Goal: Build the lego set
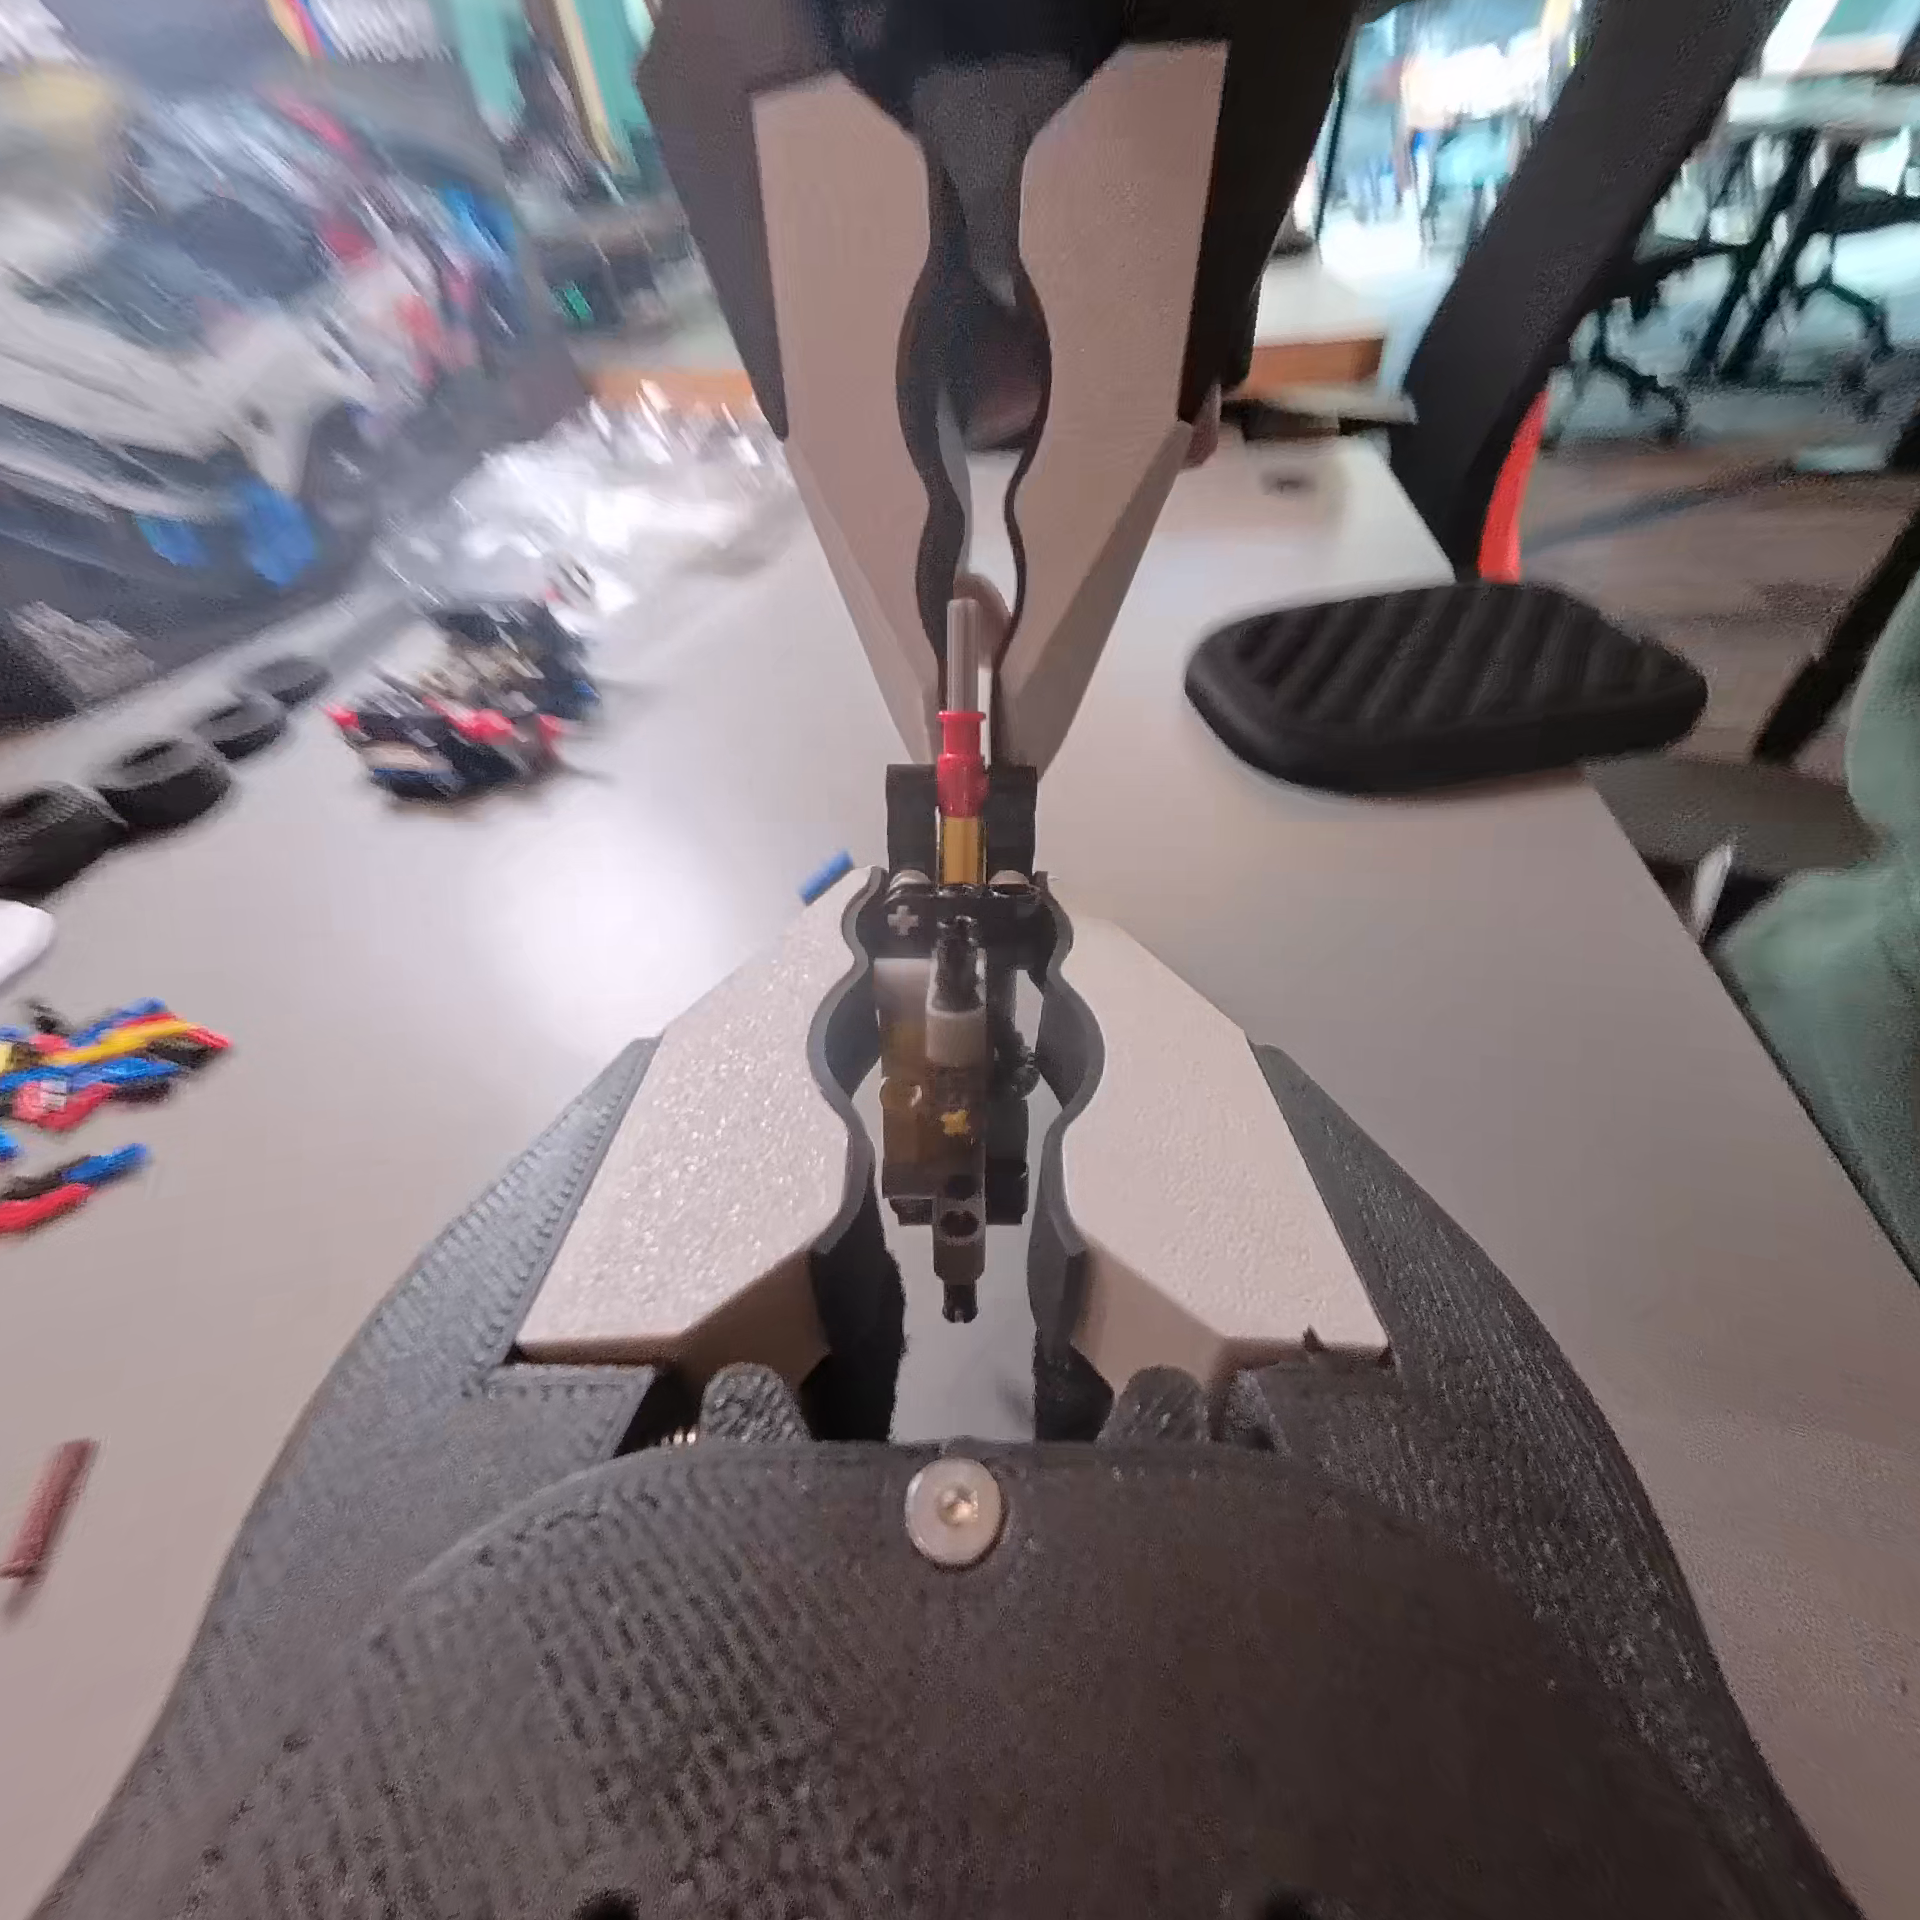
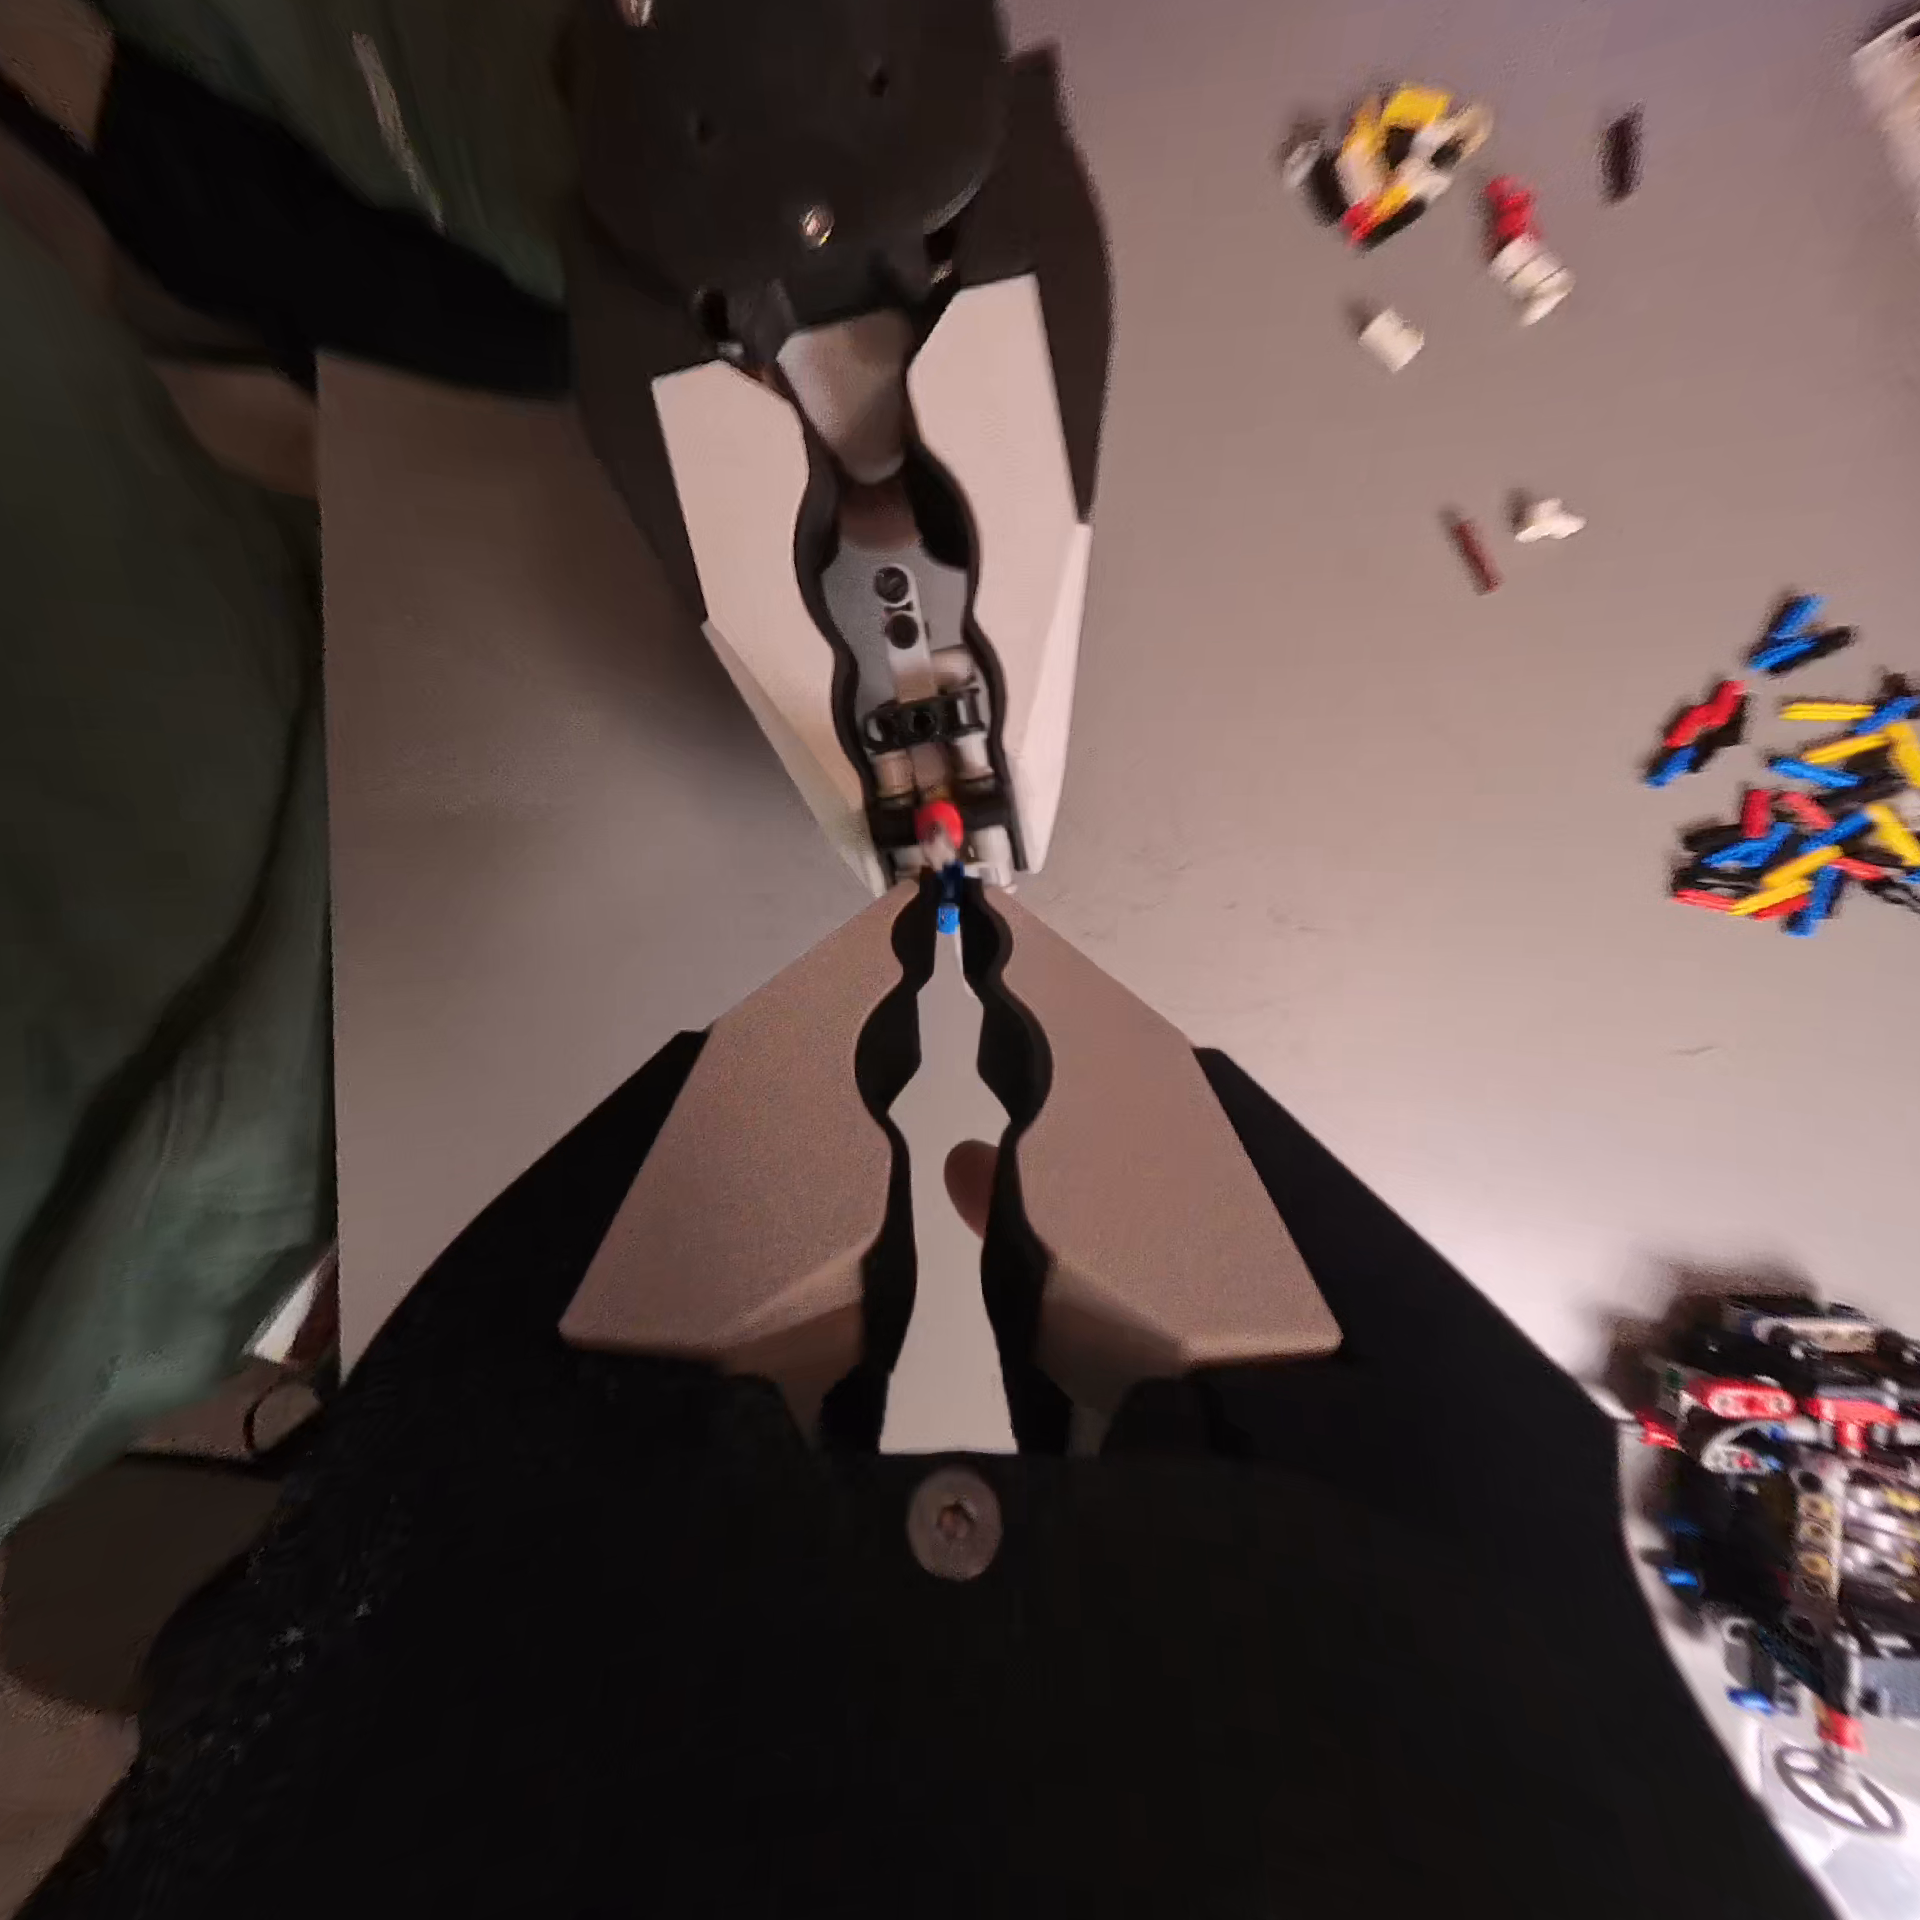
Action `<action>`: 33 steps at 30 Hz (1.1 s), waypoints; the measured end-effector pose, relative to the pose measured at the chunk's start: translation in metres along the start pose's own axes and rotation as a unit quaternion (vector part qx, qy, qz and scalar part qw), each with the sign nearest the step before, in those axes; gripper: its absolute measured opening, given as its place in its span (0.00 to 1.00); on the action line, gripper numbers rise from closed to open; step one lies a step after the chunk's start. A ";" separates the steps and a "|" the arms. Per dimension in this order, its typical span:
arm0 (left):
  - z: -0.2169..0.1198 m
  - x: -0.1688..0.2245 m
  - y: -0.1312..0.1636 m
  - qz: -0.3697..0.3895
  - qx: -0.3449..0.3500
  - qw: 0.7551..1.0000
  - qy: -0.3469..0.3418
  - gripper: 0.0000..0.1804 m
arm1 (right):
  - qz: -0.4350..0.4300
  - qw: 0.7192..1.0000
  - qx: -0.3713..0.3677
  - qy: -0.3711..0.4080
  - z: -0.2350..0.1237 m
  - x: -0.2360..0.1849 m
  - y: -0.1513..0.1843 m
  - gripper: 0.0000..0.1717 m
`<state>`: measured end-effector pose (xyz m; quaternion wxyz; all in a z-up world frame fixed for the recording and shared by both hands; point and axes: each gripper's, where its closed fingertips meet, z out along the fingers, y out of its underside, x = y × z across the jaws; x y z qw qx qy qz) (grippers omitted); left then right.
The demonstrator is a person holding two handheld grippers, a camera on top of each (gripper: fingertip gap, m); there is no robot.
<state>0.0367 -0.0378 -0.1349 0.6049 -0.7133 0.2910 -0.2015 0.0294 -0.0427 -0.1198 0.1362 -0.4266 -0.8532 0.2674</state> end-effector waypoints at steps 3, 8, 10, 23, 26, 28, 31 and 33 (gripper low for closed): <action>-0.003 -0.004 -0.007 -0.018 0.022 1.000 0.006 0.13 | 0.000 0.999 0.035 0.023 -0.018 0.006 -0.005 0.02; -0.007 0.003 -0.023 -0.060 0.085 0.994 0.047 0.14 | 0.064 0.988 0.141 0.012 -0.023 -0.001 -0.014 0.02; -0.008 0.005 -0.027 -0.072 0.101 0.991 0.057 0.14 | 0.084 0.981 0.177 0.010 -0.025 -0.002 -0.016 0.02; -0.004 0.012 -0.022 -0.064 0.091 0.992 0.064 0.14 | 0.050 0.980 0.190 0.019 -0.018 -0.011 -0.038 0.02; -0.002 0.011 -0.015 -0.058 0.068 0.994 0.061 0.13 | 0.040 0.983 0.179 0.024 -0.011 -0.012 -0.038 0.02; -0.001 0.012 -0.014 -0.068 0.060 0.994 0.068 0.14 | 0.051 0.982 0.184 0.020 -0.013 -0.010 -0.036 0.02; 0.002 0.012 -0.007 -0.062 0.028 0.996 0.059 0.14 | 0.063 0.981 0.183 0.021 -0.015 -0.007 -0.029 0.02; 0.003 0.010 -0.002 -0.064 0.006 0.997 0.052 0.14 | 0.071 0.981 0.180 0.026 -0.015 -0.004 -0.023 0.02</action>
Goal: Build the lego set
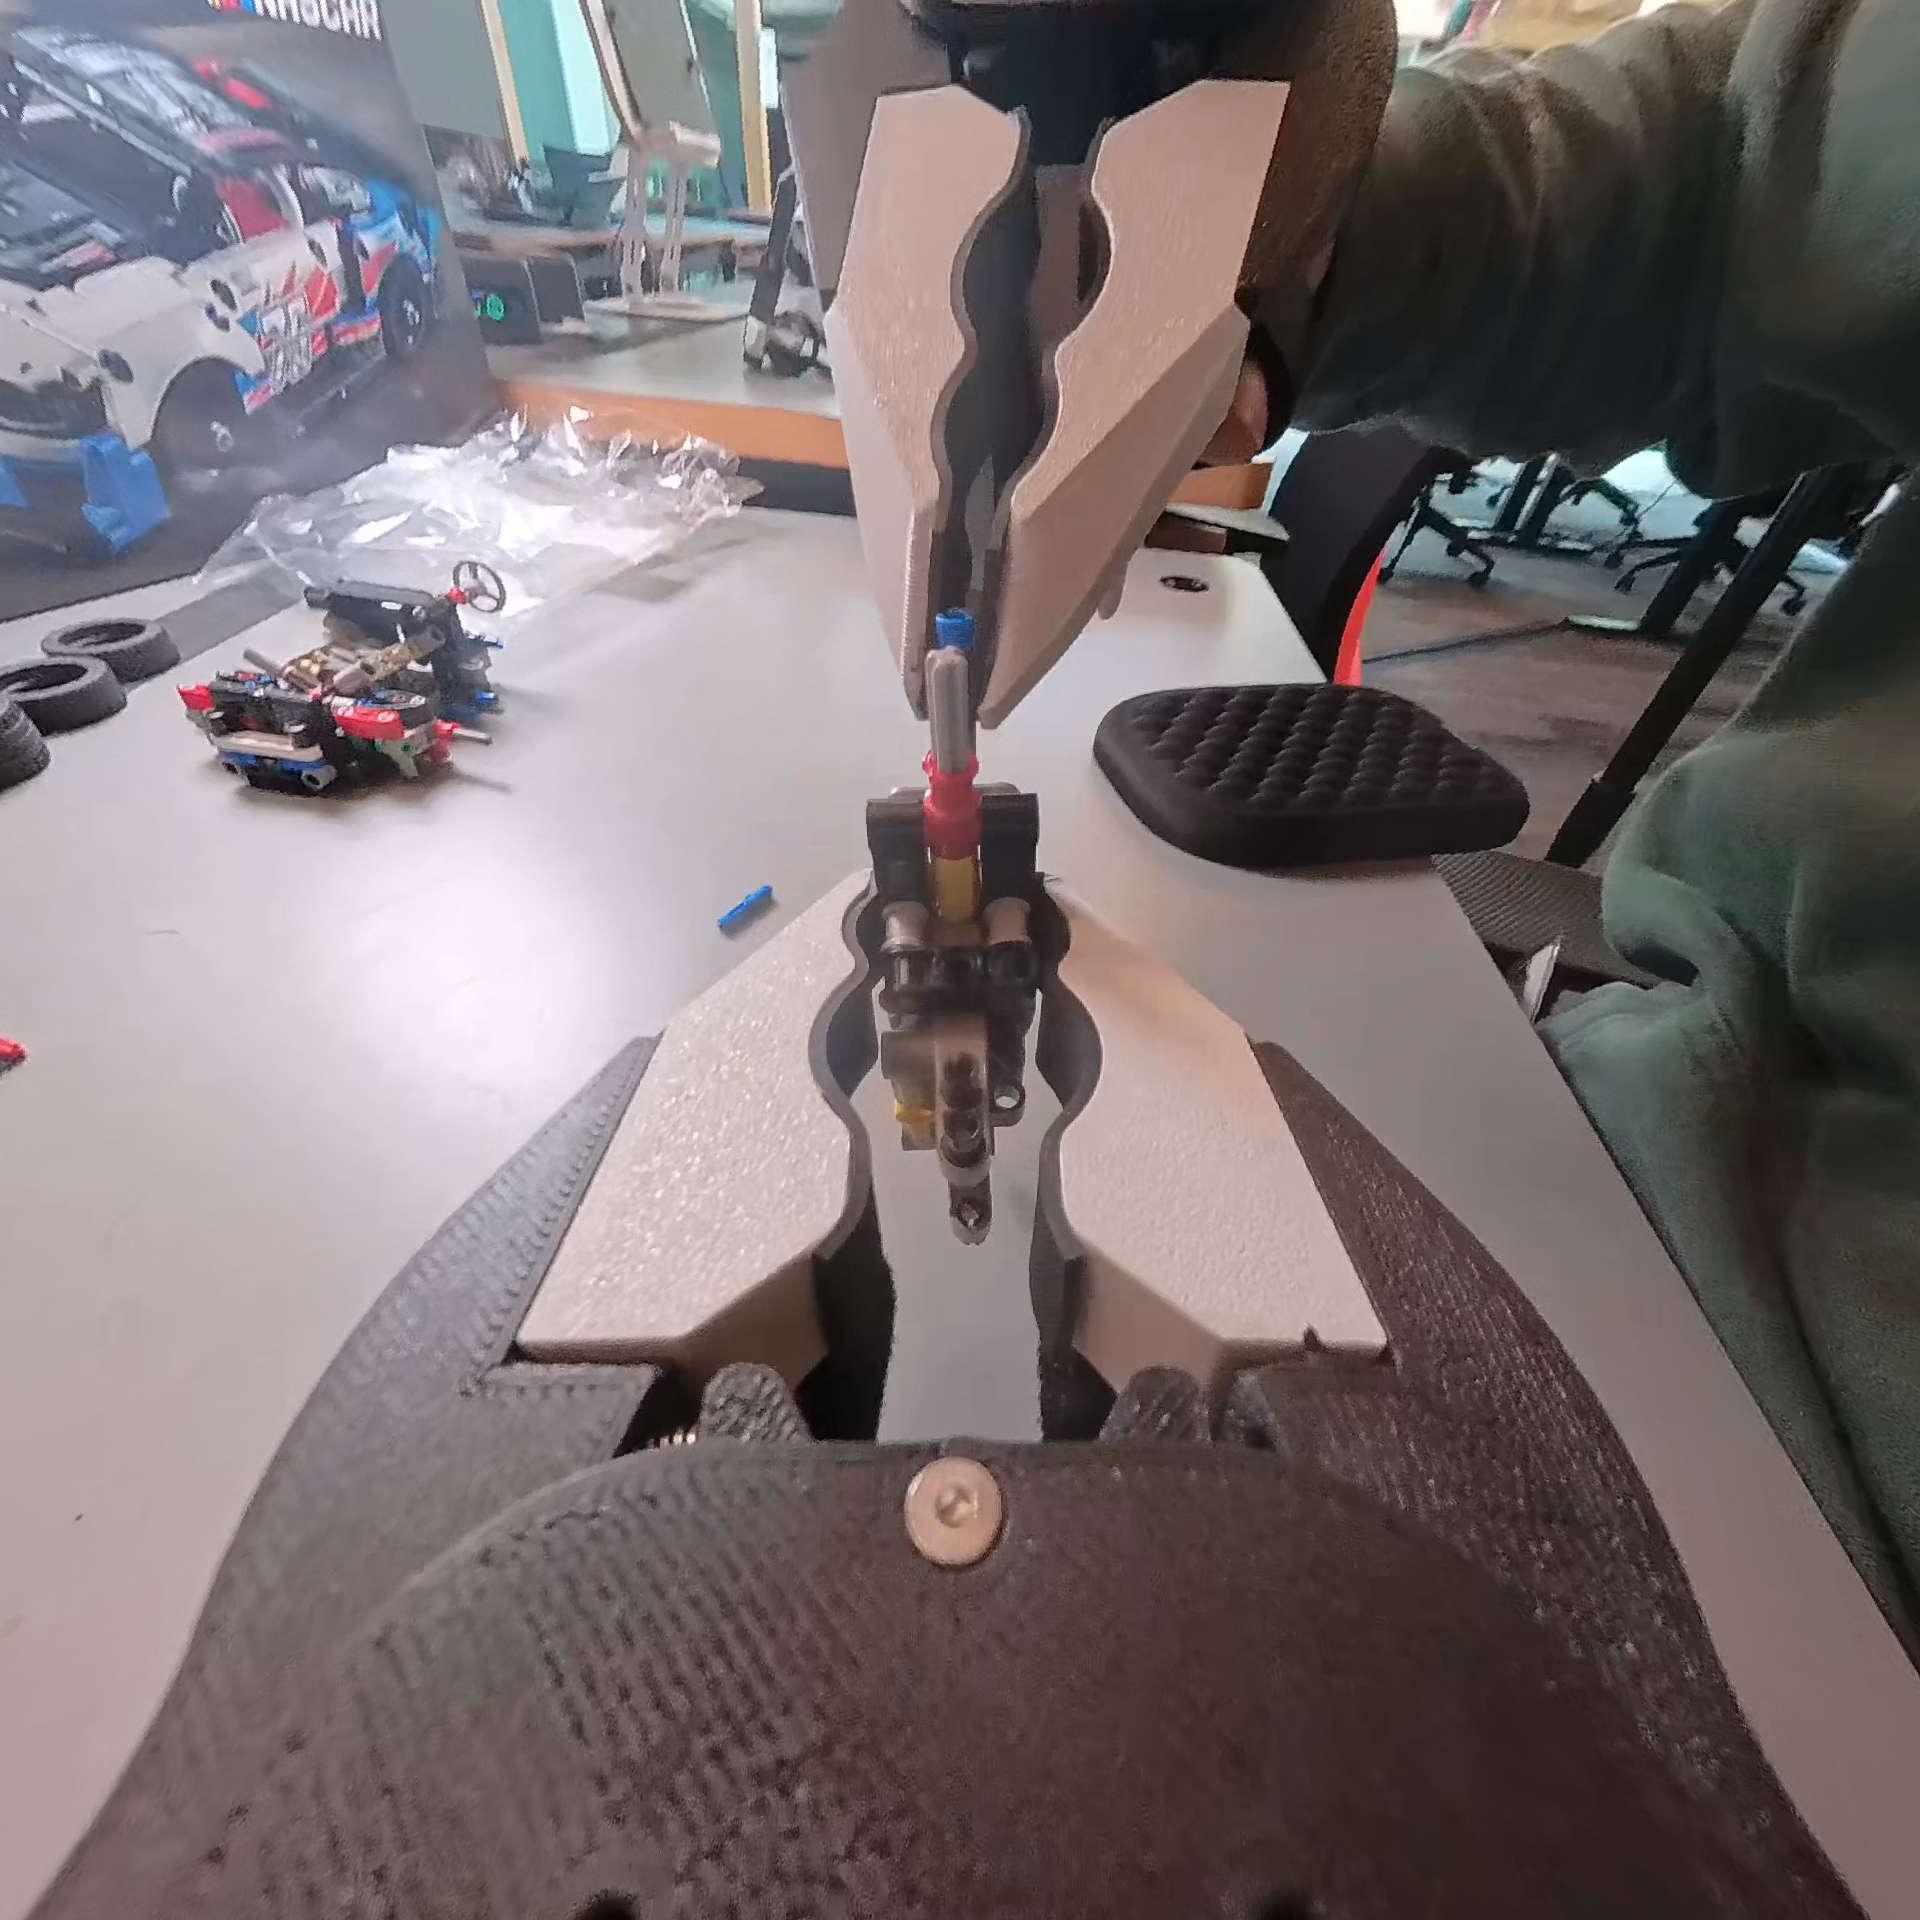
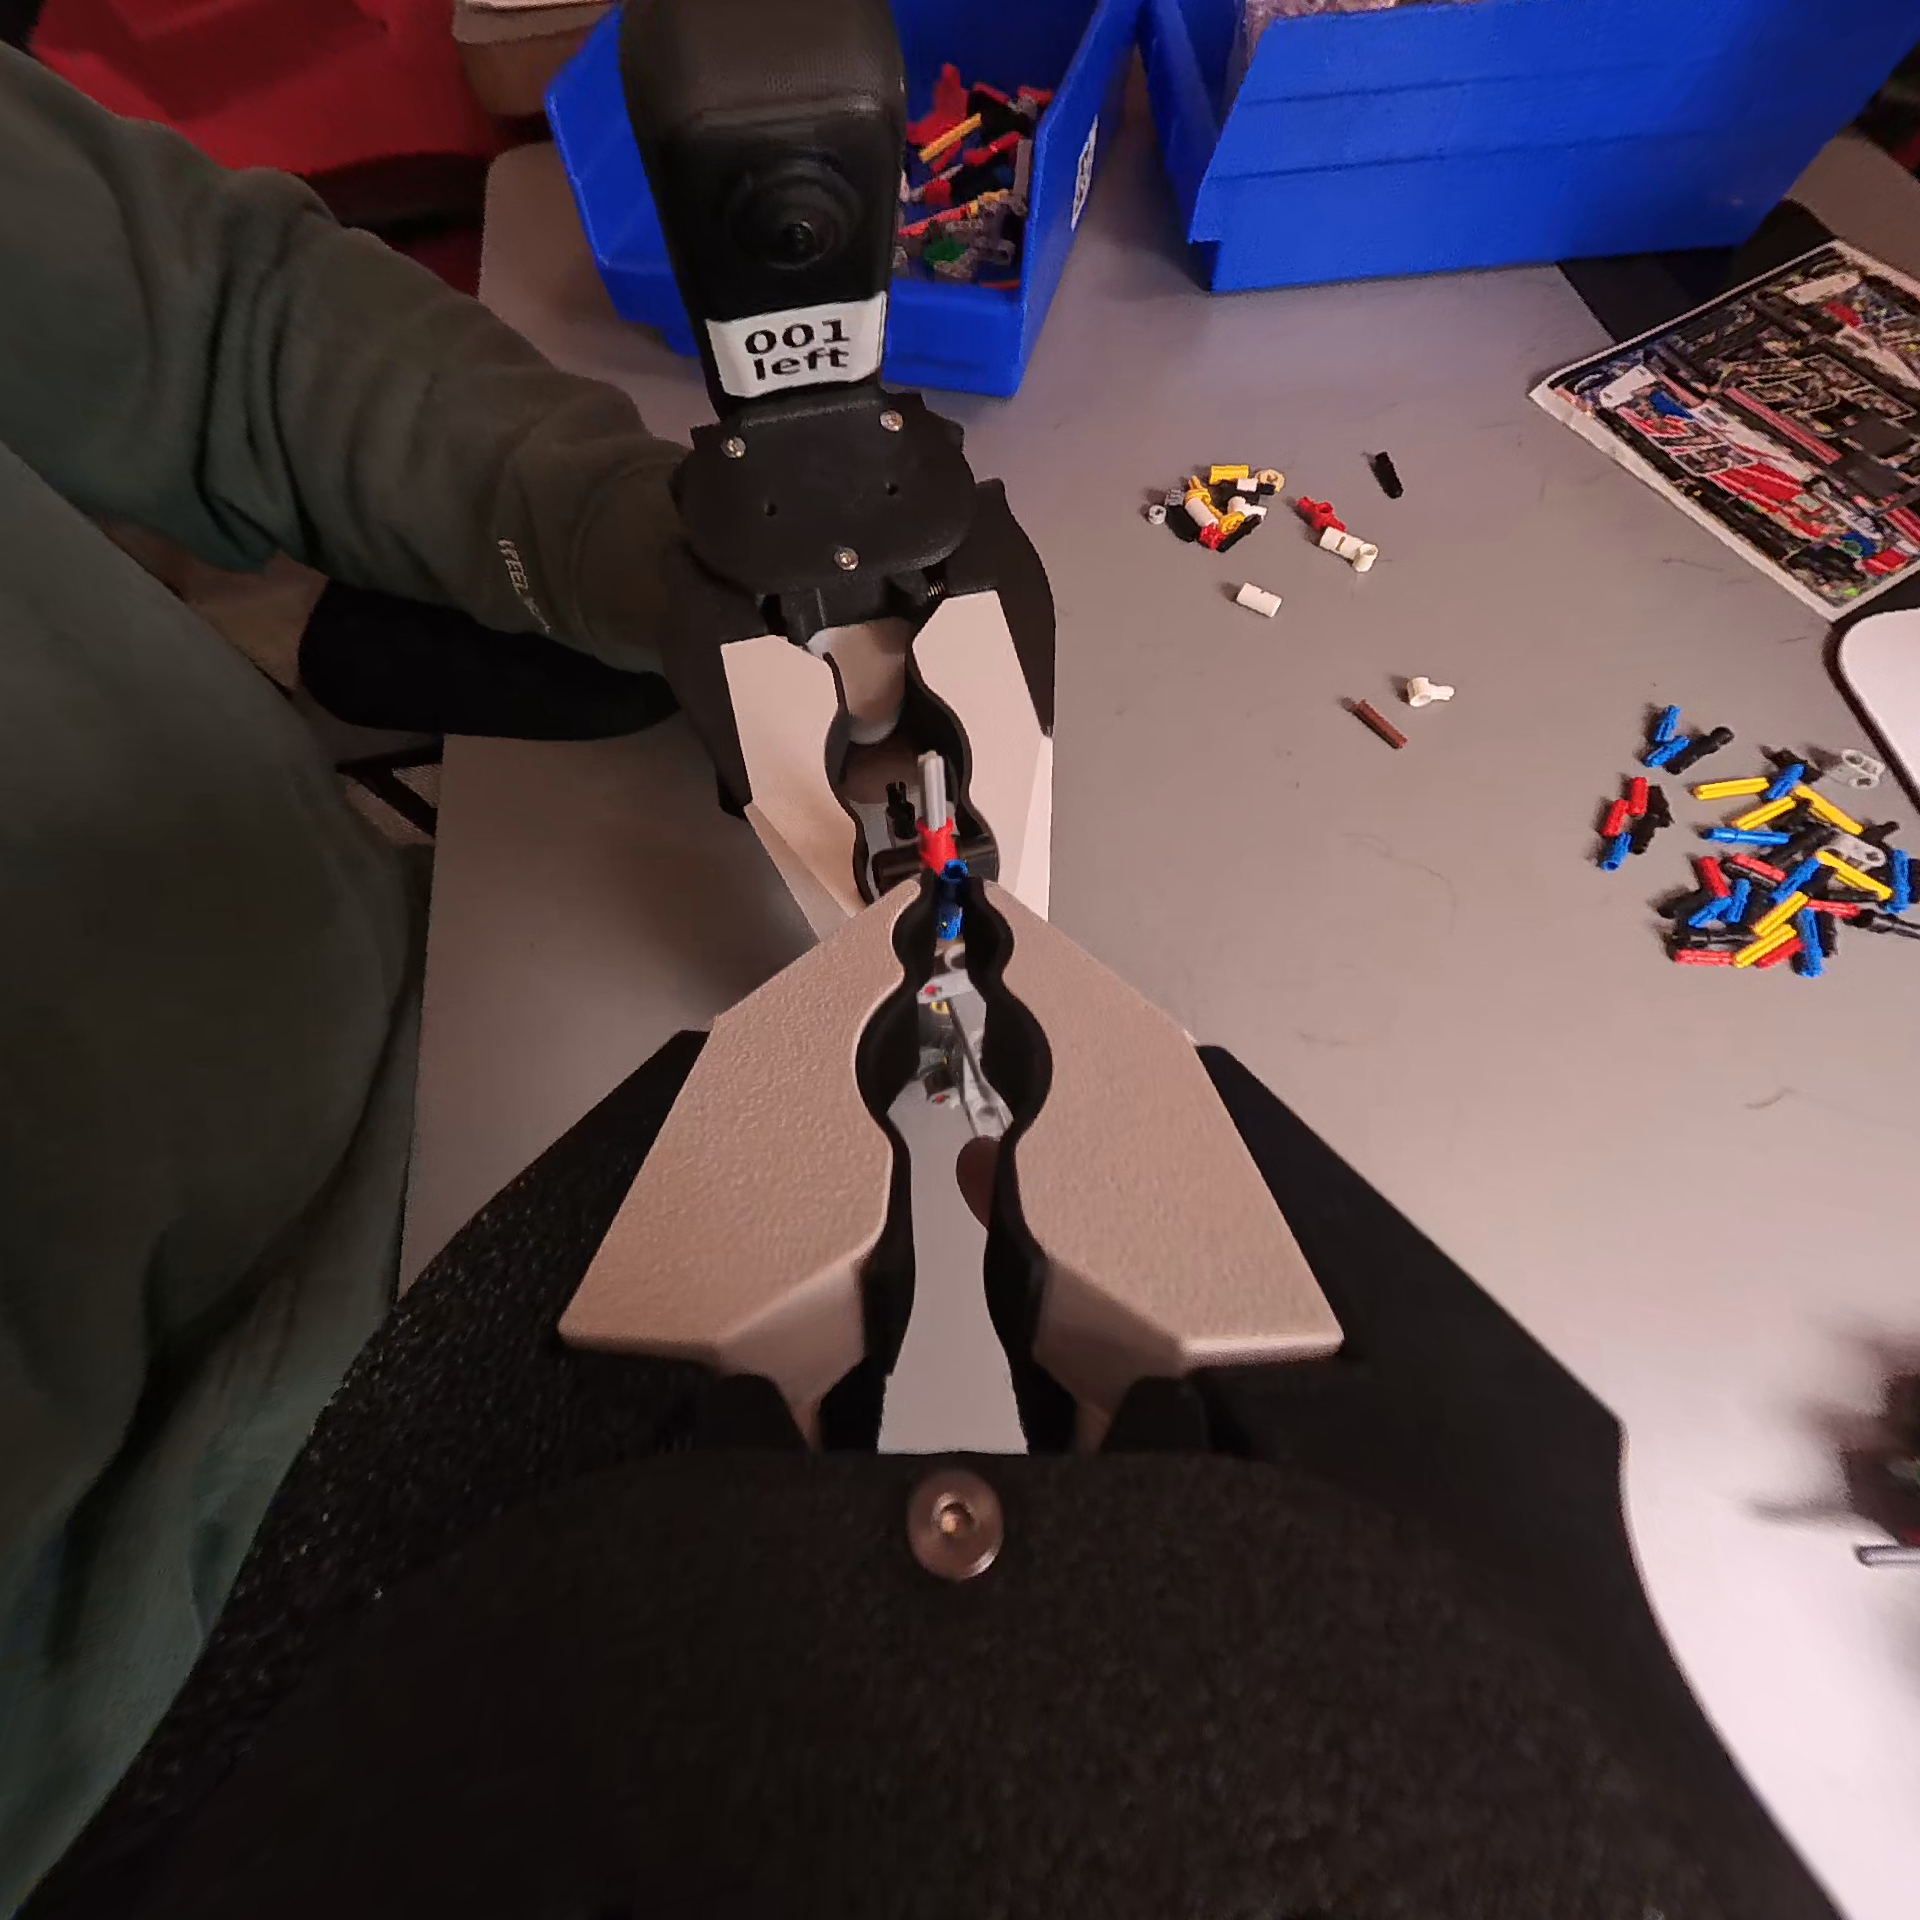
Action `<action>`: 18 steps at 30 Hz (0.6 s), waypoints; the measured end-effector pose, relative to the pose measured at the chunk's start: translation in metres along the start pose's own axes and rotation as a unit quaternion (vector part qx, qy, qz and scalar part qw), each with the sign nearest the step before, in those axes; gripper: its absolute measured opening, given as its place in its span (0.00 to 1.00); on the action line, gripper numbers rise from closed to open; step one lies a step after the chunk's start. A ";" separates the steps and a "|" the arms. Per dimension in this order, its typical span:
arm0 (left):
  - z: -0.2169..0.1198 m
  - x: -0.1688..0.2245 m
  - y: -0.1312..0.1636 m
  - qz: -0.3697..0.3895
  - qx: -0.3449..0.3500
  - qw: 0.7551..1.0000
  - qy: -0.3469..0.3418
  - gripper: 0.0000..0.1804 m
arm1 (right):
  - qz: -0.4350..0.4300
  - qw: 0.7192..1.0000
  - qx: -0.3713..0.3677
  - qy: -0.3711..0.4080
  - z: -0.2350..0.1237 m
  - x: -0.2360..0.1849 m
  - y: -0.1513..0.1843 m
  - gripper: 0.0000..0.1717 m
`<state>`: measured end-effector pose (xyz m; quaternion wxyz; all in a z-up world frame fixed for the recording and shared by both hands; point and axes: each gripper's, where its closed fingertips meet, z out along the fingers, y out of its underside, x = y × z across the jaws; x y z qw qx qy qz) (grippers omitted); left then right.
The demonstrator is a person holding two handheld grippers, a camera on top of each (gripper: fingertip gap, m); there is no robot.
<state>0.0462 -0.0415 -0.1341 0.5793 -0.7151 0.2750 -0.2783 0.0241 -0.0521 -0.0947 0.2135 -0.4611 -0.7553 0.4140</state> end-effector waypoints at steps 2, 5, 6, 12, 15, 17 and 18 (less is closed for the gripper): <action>0.001 -0.003 0.004 -0.002 -0.019 1.000 -0.008 0.14 | 0.007 1.000 -0.001 0.006 -0.001 0.003 0.006 0.02; 0.003 -0.004 0.011 0.001 -0.047 0.999 -0.015 0.14 | 0.017 1.000 -0.002 0.010 0.000 0.006 0.013 0.02; 0.004 -0.004 0.013 0.002 -0.055 0.998 -0.018 0.14 | 0.022 1.000 -0.002 0.010 0.000 0.007 0.015 0.02; 0.008 -0.003 0.013 0.011 -0.060 0.998 -0.021 0.14 | 0.032 0.999 0.000 0.007 0.002 0.007 0.024 0.02; 0.009 -0.003 0.013 0.013 -0.056 0.998 -0.021 0.14 | 0.036 0.999 0.005 0.006 0.001 0.007 0.025 0.02; 0.010 -0.002 0.012 0.017 -0.052 0.998 -0.023 0.14 | 0.040 0.999 0.009 0.006 0.000 0.007 0.026 0.02; 0.011 -0.002 0.012 0.018 -0.051 0.998 -0.024 0.14 | 0.042 0.999 0.012 0.007 -0.001 0.007 0.027 0.02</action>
